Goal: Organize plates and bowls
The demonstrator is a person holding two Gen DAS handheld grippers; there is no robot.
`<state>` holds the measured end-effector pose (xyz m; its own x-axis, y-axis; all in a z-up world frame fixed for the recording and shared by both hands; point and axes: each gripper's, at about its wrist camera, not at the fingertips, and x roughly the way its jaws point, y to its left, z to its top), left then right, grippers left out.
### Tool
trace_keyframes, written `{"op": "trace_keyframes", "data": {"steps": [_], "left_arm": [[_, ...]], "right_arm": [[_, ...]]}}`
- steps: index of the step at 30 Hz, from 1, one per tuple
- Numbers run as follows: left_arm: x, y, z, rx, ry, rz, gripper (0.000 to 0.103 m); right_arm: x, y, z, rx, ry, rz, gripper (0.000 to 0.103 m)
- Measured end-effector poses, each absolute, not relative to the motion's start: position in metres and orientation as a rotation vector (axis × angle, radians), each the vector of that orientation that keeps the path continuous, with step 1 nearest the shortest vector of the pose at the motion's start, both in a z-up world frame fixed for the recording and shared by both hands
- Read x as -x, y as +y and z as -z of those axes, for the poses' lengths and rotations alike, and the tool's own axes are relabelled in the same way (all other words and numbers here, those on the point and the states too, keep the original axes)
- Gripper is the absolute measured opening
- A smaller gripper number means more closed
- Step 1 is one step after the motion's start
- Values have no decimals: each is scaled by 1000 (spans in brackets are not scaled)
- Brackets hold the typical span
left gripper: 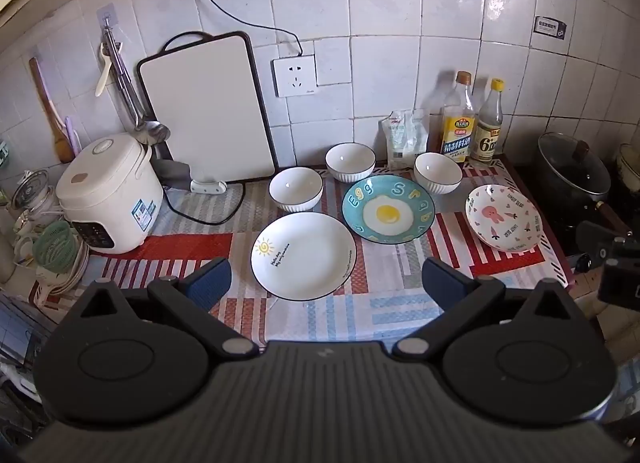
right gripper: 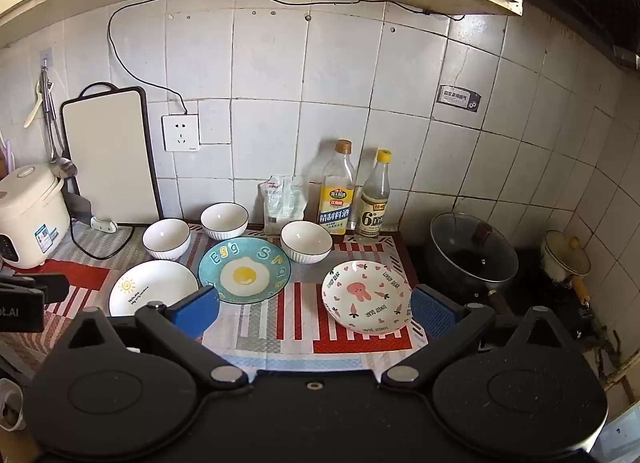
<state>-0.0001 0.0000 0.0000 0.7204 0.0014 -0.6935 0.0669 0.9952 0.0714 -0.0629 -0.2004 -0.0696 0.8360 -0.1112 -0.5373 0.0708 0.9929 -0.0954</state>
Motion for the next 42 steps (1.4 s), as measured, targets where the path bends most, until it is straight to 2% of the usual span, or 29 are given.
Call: {"op": "trace_keyframes", "data": {"steps": [21, 42], "left_arm": [[6, 7, 17, -103, 618, 70, 103], [-8, 8, 41, -66, 722, 102, 103]], "right_arm": [[50, -190, 89, 34, 578, 74, 103], [44, -194, 117, -9, 656, 47, 103]]}}
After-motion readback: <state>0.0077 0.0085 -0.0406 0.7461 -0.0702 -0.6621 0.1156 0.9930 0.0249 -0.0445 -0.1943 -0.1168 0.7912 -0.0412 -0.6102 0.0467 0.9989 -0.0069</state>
